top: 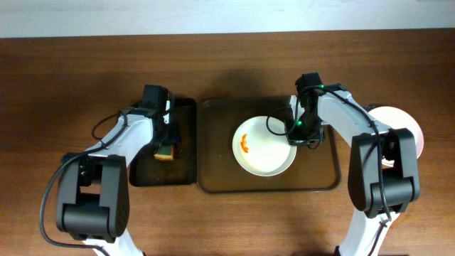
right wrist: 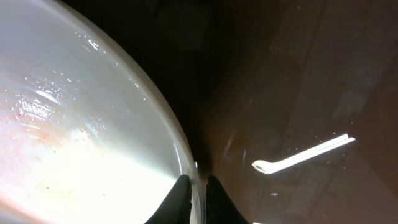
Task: Clean dirty plates on tray and stack at the side
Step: 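Lift the sponge with the left gripper from the black tray, then scrub the last plate with the sponge in the left gripper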
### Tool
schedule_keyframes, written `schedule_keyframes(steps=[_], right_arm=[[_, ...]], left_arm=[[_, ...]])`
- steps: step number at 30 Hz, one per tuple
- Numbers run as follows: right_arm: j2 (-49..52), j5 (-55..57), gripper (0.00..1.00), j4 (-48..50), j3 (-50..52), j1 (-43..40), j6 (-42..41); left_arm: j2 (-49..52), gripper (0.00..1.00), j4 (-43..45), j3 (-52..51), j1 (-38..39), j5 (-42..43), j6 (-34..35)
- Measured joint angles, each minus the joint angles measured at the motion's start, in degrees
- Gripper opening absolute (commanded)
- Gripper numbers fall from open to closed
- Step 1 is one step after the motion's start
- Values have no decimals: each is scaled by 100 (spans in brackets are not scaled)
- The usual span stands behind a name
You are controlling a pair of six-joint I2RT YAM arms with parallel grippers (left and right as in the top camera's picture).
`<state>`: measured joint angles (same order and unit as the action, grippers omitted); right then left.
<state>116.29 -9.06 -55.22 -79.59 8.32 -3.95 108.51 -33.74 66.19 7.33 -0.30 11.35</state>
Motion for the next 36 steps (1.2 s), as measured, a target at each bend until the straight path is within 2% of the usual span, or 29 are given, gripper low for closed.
schedule_keyframes(steps=[1,2,3,6,7,10,12,14,18,20,22,24,30,34,35,36], right_arm=[[0,11,16,0,2,0,-11],[0,15,17,0,0,0,-9],[0,15,22,0,2,-2,-15],[0,15,17,0,2,0,-15],[0,17,28,2,2,0,-7],[2,15,32,-278,-103,0,-20],[2,15,40,-389,-356,-2,-20],[2,15,40,-446,-398,-2,-15],[2,15,38,-219,-120,-2,-13],[2,15,36,-142,-33,0,-13],[2,15,40,-133,-31,0,-13],[2,-11,51,-70,-31,-2,-15],[2,-595,57,-66,-28,-275,-11],[2,-848,58,-271,-28,-380,221],[2,-866,55,-278,-28,-380,245],[2,-868,47,-280,-28,-380,256]], left_arm=[[0,45,-160,0,0,-79,-2],[0,48,-240,2,0,-118,-2],[0,47,-269,0,0,-136,-4],[0,0,-308,0,4,-164,2],[0,0,-310,2,4,-164,0],[7,0,-234,70,4,-164,-142],[15,0,-461,533,4,-164,-223],[15,0,-505,957,4,-164,-238],[15,0,-577,981,4,-160,-240],[15,0,-964,1316,4,103,-243],[13,0,-1235,1731,4,201,-258],[13,0,-1338,1770,4,-90,-260],[13,0,-1403,1770,155,-876,-260],[13,0,-1445,1770,514,-1705,-267],[13,0,-1460,1770,542,-1961,-278],[13,0,-1405,1770,546,-2151,-278]])
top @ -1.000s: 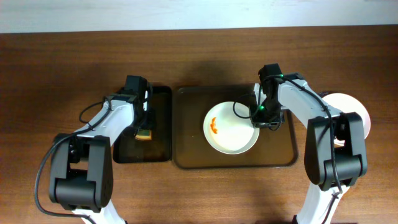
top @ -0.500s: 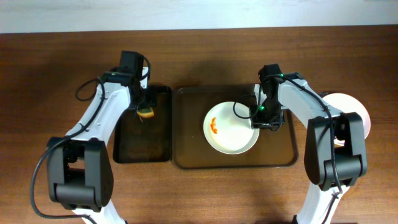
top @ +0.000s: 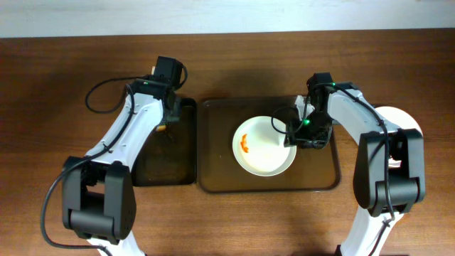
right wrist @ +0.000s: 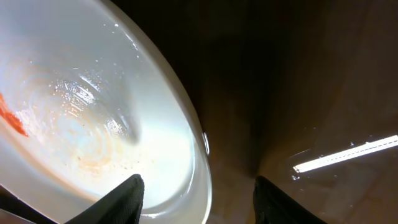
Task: Clean dirty plates on tray and stack at the side
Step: 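Scrub the last plate with the sponge in the left gripper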
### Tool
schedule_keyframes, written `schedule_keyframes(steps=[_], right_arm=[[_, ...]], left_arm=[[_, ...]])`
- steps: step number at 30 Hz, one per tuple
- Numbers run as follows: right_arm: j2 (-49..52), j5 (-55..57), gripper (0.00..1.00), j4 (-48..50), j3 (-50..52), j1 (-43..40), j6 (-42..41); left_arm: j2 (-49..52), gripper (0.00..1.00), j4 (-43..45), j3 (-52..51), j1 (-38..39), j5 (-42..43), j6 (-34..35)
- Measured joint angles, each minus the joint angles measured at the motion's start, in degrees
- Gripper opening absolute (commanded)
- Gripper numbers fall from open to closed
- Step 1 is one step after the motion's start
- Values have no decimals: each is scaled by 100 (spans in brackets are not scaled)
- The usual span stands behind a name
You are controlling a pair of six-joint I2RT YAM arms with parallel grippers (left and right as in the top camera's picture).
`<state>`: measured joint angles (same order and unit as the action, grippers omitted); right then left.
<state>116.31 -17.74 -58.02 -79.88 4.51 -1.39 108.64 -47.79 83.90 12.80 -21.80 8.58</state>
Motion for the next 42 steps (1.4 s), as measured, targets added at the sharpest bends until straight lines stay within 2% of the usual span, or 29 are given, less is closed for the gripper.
schedule_keyframes(steps=[1,2,4,6,7,12,21,28,33,42], right_arm=[[0,-17,46,-2,0,0,9],[0,-37,27,-2,0,0,15],[0,-39,16,-2,0,0,17],[0,-39,4,11,2,0,17],[0,-46,4,20,2,2,22],[0,-44,4,20,2,0,13],[0,-44,4,24,2,2,7],[0,-42,4,24,2,2,11],[0,-37,4,22,2,2,-4],[0,-42,4,28,2,2,11]], left_arm=[[0,0,48,0,-11,98,0],[0,0,44,0,-105,1283,-2],[0,0,319,2,-35,3217,0],[0,0,544,7,369,3687,46],[0,0,643,7,570,3794,136],[122,0,885,7,1346,4037,678],[863,0,1731,7,2240,4367,1075],[1075,0,1812,7,2739,3499,1102],[1316,0,1672,24,2673,3421,1099],[1314,0,1287,74,2105,3401,1001]])
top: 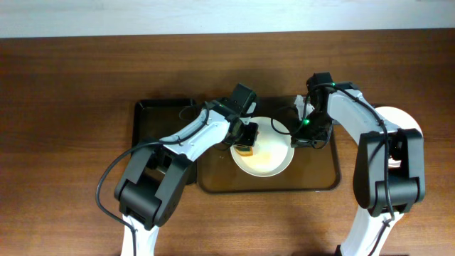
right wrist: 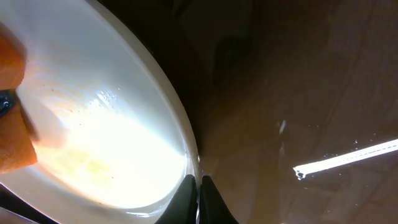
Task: Clean dirty plates on tray and stack at the side
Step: 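Scrub the last plate with the sponge in the left gripper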
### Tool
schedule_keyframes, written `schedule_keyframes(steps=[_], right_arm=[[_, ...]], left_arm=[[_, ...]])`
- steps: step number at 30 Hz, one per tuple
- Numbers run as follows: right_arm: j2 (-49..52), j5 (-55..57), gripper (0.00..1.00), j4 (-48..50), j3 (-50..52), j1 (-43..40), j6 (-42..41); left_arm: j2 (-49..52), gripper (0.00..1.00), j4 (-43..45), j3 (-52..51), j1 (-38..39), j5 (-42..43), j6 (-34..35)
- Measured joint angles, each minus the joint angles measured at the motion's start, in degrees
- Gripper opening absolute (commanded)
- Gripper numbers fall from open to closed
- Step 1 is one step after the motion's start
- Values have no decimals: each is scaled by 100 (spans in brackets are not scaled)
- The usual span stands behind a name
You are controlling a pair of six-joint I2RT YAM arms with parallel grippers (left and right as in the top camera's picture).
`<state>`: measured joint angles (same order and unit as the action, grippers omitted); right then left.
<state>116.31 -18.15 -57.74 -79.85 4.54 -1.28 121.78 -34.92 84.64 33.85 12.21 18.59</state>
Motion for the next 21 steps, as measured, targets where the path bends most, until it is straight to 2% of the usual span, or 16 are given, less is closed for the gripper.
schedule_keyframes(steps=[9,16,21], right_arm=[[0,0,4,2,0,0,-2],[0,-140,4,76,0,0,-17],[0,-260,4,98,-2,0,-28]], left_arm=[[2,0,201,24,214,-1482,-83],[162,0,1202,-11,278,-2179,-105],[173,0,1606,-24,295,-2680,-105]])
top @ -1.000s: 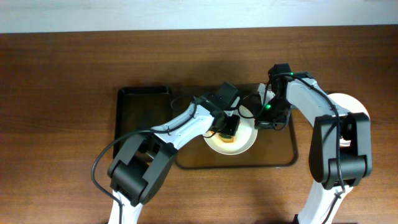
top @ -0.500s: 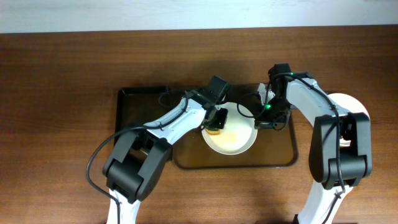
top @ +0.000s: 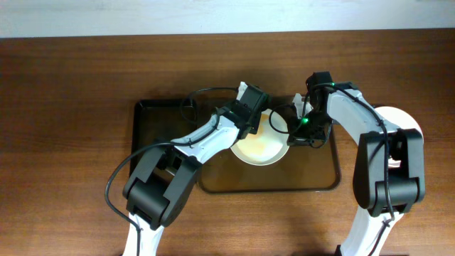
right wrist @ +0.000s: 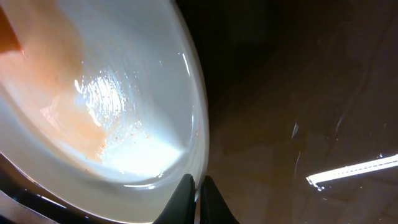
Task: Clean dirty plates on tray and stack at the side
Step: 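Scrub the last plate with the sponge in the left gripper, then move the sponge with the left gripper back over the black tray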
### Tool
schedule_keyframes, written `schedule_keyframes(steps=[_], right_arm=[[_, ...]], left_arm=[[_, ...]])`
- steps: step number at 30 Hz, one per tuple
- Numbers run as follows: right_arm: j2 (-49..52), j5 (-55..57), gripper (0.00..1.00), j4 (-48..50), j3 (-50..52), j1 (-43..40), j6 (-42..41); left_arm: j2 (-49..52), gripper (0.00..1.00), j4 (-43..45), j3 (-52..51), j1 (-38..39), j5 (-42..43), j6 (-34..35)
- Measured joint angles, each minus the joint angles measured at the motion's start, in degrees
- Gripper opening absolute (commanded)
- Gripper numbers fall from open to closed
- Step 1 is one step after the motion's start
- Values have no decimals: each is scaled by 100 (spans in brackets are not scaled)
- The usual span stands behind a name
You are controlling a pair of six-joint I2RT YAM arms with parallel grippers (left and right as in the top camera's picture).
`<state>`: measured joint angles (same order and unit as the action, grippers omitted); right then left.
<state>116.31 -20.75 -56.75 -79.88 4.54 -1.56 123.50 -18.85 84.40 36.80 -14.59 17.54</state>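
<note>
A white plate (top: 261, 149) smeared with orange residue lies on the dark brown tray (top: 320, 174). My right gripper (top: 297, 134) is shut on the plate's right rim; in the right wrist view its fingertips (right wrist: 198, 182) pinch the rim of the plate (right wrist: 112, 93). My left gripper (top: 252, 114) is over the plate's far left edge, shut on an orange sponge (right wrist: 6, 31), of which only a corner shows. The sponge is hidden under the gripper in the overhead view.
A black tray (top: 160, 142) sits left of the brown tray, partly under my left arm. A clean white plate (top: 405, 124) lies on the table at the right, behind my right arm. Cables hang off both wrists.
My left gripper with the sponge has moved from the plate's left middle to its far left edge. The orange stain is now a pale smear. My right gripper still pinches the rim.
My left gripper was at the sponge in the black tray while my right pinched the plate's rim. Then the left was at that tray's far end and the right stood open around the rim. Then the sponge was on the stain, the right shut again; now the stain is smeared.
</note>
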Motion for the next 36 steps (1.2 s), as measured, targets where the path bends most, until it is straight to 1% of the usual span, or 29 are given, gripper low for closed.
schedule_keyframes(steps=[2,4,8,10,12,13,14,15,16,18,20,21,22,23,24,25,26,27,30,31,33,34,36], right_arm=[[0,-15,4,-2,0,0,-15],[0,13,4,-87,0,0,-9],[0,55,4,-122,0,0,31],[0,72,4,-131,2,0,33],[0,76,4,-129,2,0,33],[0,76,4,-133,2,0,33],[0,79,4,-133,2,0,33],[0,76,4,-133,2,0,33],[0,76,8,-133,2,0,28],[0,94,25,-129,2,0,33],[0,138,27,-140,2,0,31],[0,142,28,-138,2,0,50],[0,142,29,-138,2,0,44],[0,142,30,-133,2,0,48],[0,142,33,-136,2,0,50],[0,142,36,-133,2,0,46],[0,140,43,-136,2,0,50],[0,142,46,-136,2,0,50],[0,160,48,-127,2,0,46],[0,160,48,-131,2,0,48],[0,164,52,-125,2,0,52],[0,162,53,-133,2,0,55],[0,162,53,-122,2,0,52]], left_arm=[[-9,0,240,-9,0,-131,4],[-103,0,527,-13,-39,-577,2],[-728,0,531,-15,-295,-1316,4],[-1270,0,-7,-15,-402,-1292,-2],[-1698,0,-833,4,-404,-905,0],[-1764,0,-1078,7,-402,-754,-9],[-1808,0,-1532,11,-398,-483,0],[-1805,0,-1801,-20,-398,-184,2],[-1808,0,-1943,-22,-398,-44,2],[-1808,0,-2286,-24,-457,146,0],[-1808,0,-2653,-24,-868,389,0],[-1808,0,-3008,-22,-1200,540,0],[-1808,0,-3401,-26,-1786,632,0],[-1808,0,-3602,-28,-2194,627,0],[-1808,0,-3694,-28,-2472,625,0],[-1808,0,-3718,-42,-2741,627,0],[-1808,0,-3641,-74,-3088,601,0],[-1810,0,-3488,-210,-3279,579,0],[-1808,2,-2942,-831,-3320,586,0],[-1805,12,-2800,-1078,-3307,584,0],[-1808,56,-2184,-1556,-3307,636,-20],[-1808,79,-2020,-1744,-3307,680,-20],[-1808,82,-1720,-2063,-3307,737,-105]])
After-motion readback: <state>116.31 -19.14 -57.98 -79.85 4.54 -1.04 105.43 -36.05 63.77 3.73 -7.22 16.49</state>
